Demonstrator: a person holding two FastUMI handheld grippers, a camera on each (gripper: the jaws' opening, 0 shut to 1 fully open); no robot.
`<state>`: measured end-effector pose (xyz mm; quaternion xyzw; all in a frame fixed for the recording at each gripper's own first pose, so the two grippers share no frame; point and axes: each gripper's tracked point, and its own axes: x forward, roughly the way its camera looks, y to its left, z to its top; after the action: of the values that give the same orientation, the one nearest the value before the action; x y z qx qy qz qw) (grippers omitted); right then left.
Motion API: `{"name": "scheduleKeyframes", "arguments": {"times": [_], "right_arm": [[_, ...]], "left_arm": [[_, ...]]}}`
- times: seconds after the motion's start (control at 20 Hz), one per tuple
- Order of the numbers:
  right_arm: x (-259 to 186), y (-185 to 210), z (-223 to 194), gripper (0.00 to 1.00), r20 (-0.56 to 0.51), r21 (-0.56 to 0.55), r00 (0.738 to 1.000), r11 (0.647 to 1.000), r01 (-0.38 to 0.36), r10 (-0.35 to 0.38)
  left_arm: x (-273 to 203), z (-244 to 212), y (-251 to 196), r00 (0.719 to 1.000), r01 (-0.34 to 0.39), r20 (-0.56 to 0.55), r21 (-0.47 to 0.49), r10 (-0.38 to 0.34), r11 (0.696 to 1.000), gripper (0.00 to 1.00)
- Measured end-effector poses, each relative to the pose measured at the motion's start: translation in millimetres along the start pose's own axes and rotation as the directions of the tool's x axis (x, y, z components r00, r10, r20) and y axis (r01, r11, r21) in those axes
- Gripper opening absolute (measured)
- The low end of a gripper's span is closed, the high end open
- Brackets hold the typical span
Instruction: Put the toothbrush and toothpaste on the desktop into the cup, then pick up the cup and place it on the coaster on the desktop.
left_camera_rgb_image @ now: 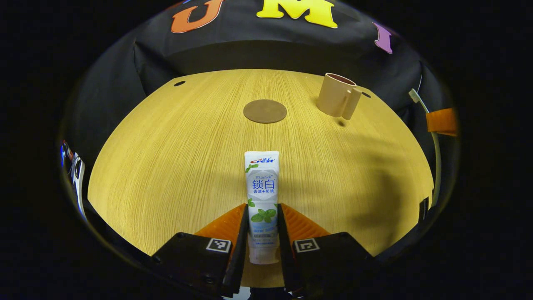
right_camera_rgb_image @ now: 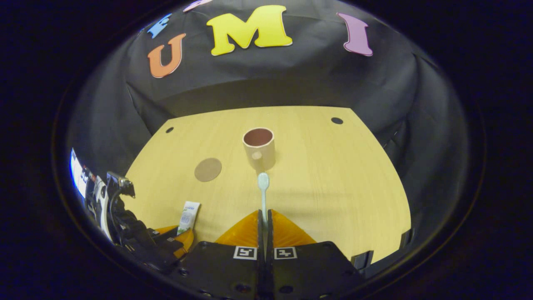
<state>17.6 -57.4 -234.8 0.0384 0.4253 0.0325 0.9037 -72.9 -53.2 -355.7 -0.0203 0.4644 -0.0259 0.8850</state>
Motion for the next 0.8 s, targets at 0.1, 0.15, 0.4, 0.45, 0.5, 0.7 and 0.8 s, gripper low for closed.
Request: {"name": "scheduleKeyframes", "arguments": {"times": [0.1, 0.15, 0.4, 0.45, 0.5, 0.7, 0.8], "right_arm": [[0, 4, 19, 0.0, 0.036, -0.001, 0.999, 1.0, -0.019, 0.019], [2, 5, 29, 0.0, 0.057, -0.003, 0.998, 1.0, -0.028, 0.028], [25, 19, 98, 0.0, 0.187, -0.007, 0.98, 0.998, -0.068, 0.068], [32, 22, 116, 0.01, 0.216, -0.007, 0.973, 0.997, -0.077, 0.077], [39, 24, 134, 0.0, 0.247, -0.004, 0.966, 0.997, -0.079, 0.078], [72, 31, 200, 0.0, 0.38, 0.013, 0.922, 0.996, -0.088, 0.077], [89, 36, 218, 0.0, 0.418, 0.008, 0.904, 0.995, -0.099, 0.086]], "left_arm": [[-8, 15, 2, 0.999, 0.003, 0.042, -0.014, -0.003, 1.0, 0.47], [-13, 25, 3, 0.998, 0.003, 0.069, -0.021, -0.002, 1.0, 0.47], [-43, 77, 13, 0.977, -0.009, 0.214, -0.049, 0.019, 0.999, 0.4], [-48, 86, 15, 0.971, -0.014, 0.237, -0.047, 0.025, 0.999, 0.4], [-52, 94, 17, 0.967, -0.021, 0.254, -0.045, 0.032, 0.999, 0.4], [-68, 117, 24, 0.95, -0.032, 0.308, -0.06, 0.049, 0.998, 0.4], [-66, 124, 27, 0.946, -0.038, 0.319, -0.066, 0.057, 0.997, 0.4]]}}
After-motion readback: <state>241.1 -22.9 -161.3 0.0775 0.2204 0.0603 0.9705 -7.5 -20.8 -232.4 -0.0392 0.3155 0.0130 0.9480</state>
